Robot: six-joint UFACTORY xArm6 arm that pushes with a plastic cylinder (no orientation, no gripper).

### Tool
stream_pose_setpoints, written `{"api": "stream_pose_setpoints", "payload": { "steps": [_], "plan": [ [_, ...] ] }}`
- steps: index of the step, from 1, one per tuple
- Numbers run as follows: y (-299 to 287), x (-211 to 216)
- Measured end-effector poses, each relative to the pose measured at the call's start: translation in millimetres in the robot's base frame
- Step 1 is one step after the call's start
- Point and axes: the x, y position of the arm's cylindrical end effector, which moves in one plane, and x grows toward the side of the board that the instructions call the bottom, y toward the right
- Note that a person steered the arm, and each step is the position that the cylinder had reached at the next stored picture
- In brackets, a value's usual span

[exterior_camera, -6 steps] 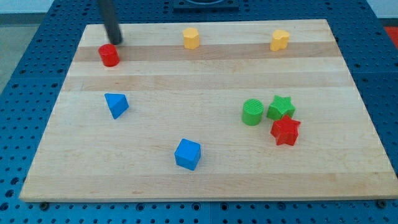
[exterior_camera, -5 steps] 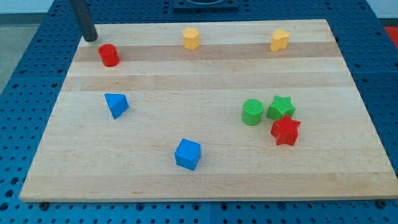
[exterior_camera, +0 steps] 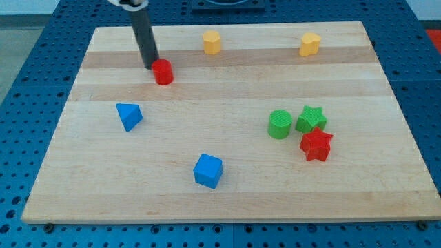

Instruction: Slide the red circle at the top side of the blue cube

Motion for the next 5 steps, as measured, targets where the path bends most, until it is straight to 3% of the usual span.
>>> {"api": "stream_pose_setpoints", "payload": {
  "steps": [5],
  "plan": [
    [79,121]
  ]
}}
